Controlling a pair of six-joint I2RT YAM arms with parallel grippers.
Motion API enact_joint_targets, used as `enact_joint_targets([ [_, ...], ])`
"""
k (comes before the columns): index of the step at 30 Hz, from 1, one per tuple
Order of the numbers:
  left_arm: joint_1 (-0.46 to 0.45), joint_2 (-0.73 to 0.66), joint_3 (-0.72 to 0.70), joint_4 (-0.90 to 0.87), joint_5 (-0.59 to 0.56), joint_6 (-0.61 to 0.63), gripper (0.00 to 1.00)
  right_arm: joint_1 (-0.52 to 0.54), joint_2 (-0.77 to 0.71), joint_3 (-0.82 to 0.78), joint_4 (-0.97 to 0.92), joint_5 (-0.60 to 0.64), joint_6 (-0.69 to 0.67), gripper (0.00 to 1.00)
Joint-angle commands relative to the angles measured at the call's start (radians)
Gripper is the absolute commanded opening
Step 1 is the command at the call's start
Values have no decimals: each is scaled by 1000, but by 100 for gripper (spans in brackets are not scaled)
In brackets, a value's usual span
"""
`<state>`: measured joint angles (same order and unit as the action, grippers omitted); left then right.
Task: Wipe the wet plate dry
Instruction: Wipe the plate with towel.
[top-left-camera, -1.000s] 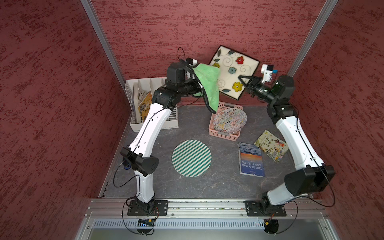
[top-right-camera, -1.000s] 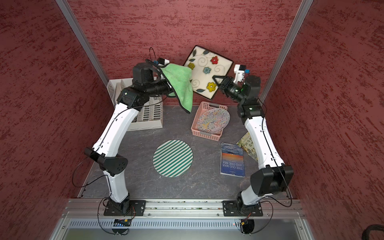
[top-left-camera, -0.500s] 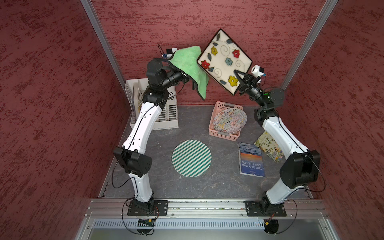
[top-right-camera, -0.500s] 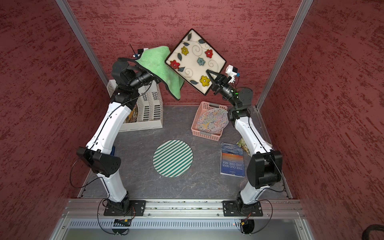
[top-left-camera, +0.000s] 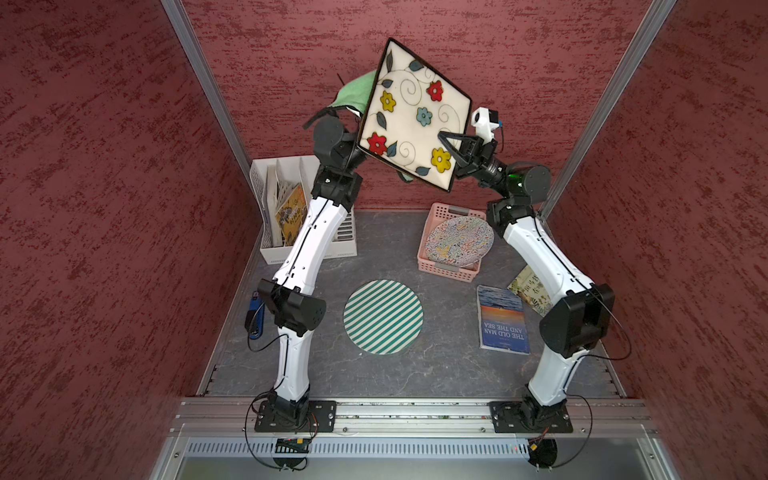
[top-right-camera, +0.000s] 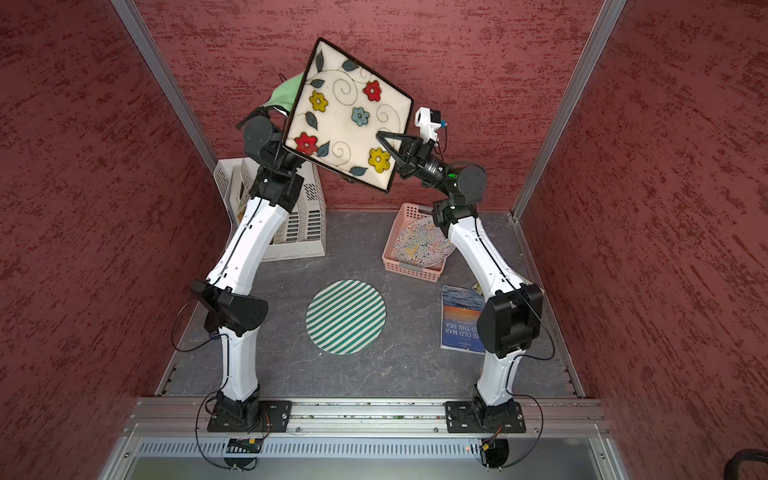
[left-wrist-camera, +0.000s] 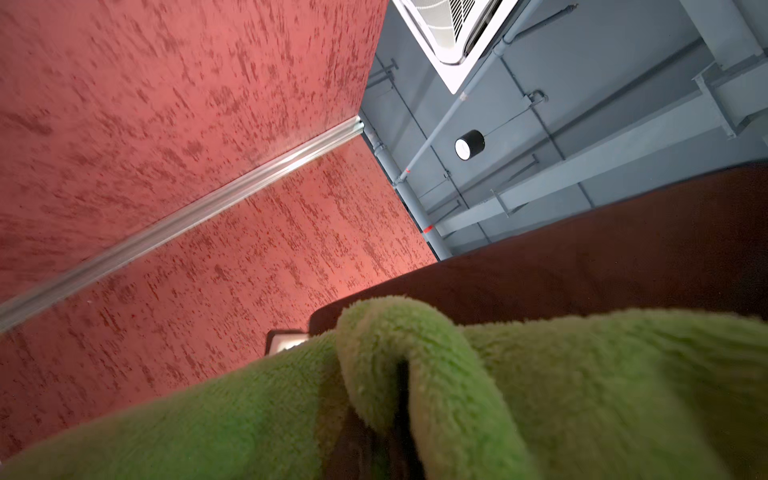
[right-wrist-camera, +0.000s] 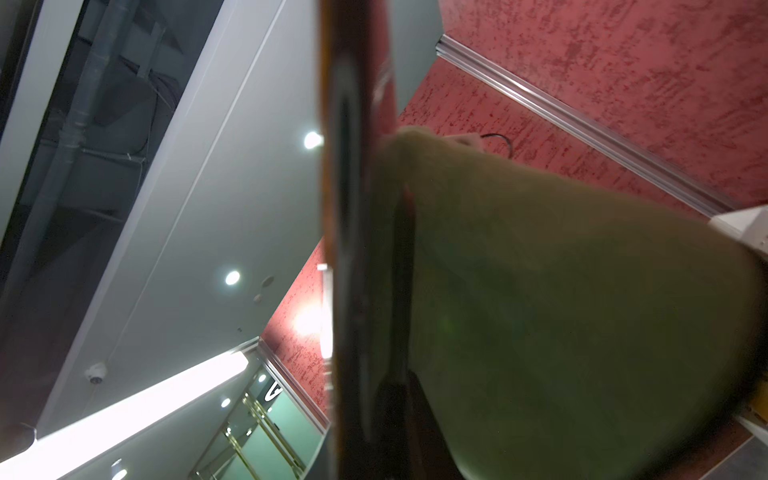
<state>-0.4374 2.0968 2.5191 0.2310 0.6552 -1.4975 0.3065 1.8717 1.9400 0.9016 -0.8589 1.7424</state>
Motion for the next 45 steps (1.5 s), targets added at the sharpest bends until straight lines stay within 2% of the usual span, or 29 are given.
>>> enact_joint_targets([
  [1,-95,28,14,88,26,-36,0,2,52,217,-78,69,-55,0],
  [4,-126,25,-4,135,24,-42,0,-59,121,349,-189,151,-78,0],
  [6,-120,1,-32,169,12,-49,0,-112,131,362,-236,198,-88,0],
  [9,-87,-51,-66,186,-14,-40,0,-184,100,302,-253,203,-106,0],
  [12,-48,-82,-64,189,-41,-33,0,-203,21,148,-185,175,-109,0],
  [15,-7,-80,-43,206,-79,-48,0,-160,-58,-8,-102,117,-108,0],
  [18,22,-34,32,205,-102,-72,0,-55,-132,-164,-10,89,-103,0],
  [21,23,22,111,188,-99,-99,0,21,-152,-226,36,95,-108,0],
  [25,-20,45,112,209,-103,-114,0,30,-89,-121,19,88,-96,0],
  [28,-79,57,102,229,-104,-108,0,6,-16,47,-114,91,-146,0],
  [34,-186,16,-50,372,-82,-129,0,-125,127,371,-377,246,-199,0],
  [37,-201,-85,-218,407,-64,-80,0,-201,138,402,-471,293,-218,0],
  [39,-190,-180,-364,418,-67,-32,0,-237,109,353,-517,303,-258,0],
  [41,-172,-281,-503,361,-73,66,0,-258,42,274,-579,303,-348,0],
  [43,-163,-385,-592,146,-97,247,0,-256,-18,205,-680,296,-460,0],
  [45,-183,-453,-585,-173,-197,524,0,-239,-73,135,-744,286,-544,0],
])
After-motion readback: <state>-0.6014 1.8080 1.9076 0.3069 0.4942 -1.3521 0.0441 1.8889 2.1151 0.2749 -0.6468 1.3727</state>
